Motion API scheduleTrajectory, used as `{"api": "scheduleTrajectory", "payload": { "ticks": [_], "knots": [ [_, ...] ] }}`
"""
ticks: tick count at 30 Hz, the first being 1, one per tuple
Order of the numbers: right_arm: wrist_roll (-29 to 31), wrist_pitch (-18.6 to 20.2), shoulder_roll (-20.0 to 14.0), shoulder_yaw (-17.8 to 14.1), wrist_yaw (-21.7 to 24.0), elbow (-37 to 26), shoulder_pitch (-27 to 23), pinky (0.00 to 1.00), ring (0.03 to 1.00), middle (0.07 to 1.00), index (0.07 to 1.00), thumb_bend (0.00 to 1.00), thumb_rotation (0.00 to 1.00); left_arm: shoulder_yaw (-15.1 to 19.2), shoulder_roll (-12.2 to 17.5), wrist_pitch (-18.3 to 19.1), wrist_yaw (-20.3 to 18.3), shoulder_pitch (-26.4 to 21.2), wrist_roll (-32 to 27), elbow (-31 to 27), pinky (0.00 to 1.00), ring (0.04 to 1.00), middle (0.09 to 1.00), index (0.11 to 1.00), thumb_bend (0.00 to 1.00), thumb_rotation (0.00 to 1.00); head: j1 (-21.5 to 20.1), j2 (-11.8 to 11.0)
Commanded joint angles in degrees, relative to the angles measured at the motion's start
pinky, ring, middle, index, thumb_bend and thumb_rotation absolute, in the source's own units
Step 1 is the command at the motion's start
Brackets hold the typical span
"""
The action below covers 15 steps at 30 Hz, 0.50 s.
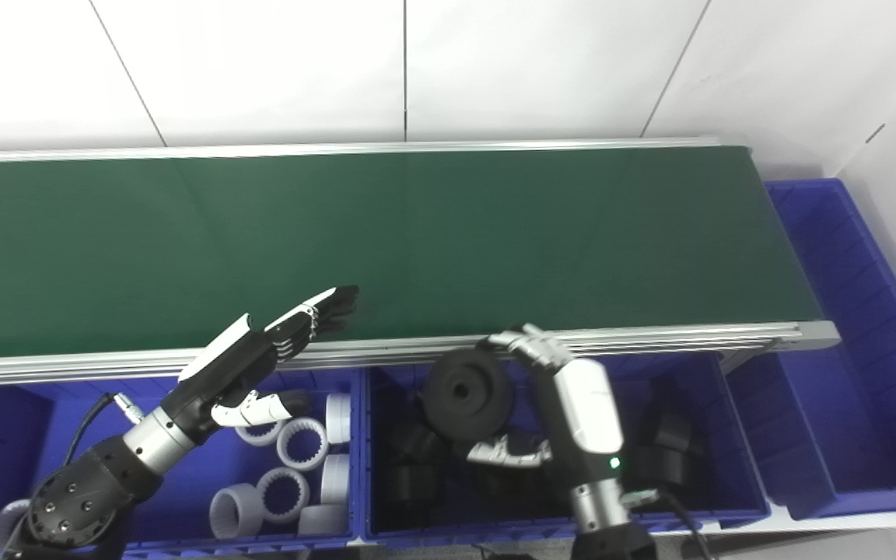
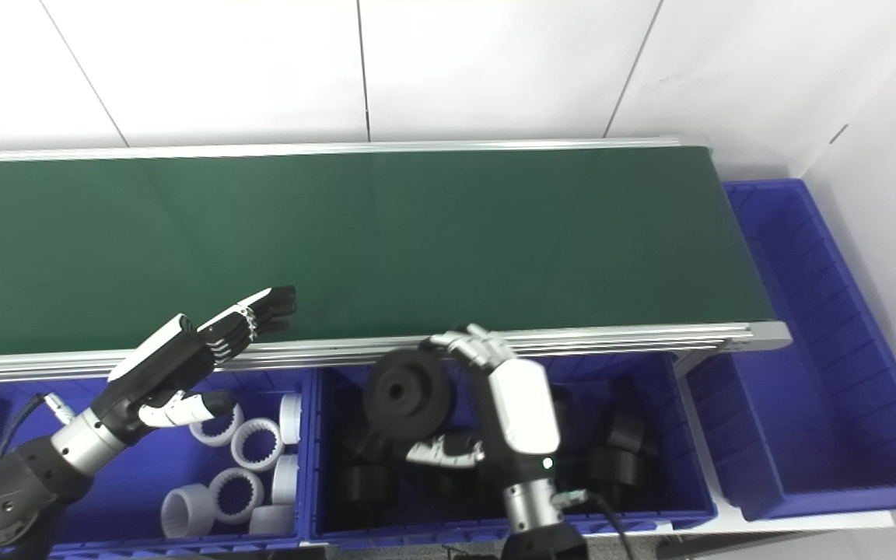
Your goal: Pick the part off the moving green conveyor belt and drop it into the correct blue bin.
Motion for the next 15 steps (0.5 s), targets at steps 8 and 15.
{"api": "scheduleTrajectory", "payload": {
  "ticks": [8, 15],
  "knots": [
    [-2.8, -1.1, 0.0, 2.0, 1.3, 3.5, -0.5, 0.87, 0.85, 0.776, 0.493, 0.52, 0.14, 0.6, 0.8, 0.3, 1.1, 0.4, -1.1, -2.8, 0.93, 0.967, 0.983, 0.955, 0.49, 0.68, 0.5, 0.5],
    [-2.2, 0.9, 0.2, 0.5, 5.0, 5.2, -1.9, 0.91, 0.887, 0.83, 0.674, 0.89, 0.24, 0.6, 0.7, 1.1, 1.2, 0.9, -1.1, -4.0, 0.93, 0.969, 0.983, 0.957, 0.48, 0.67, 0.7, 0.7]
  ]
}}
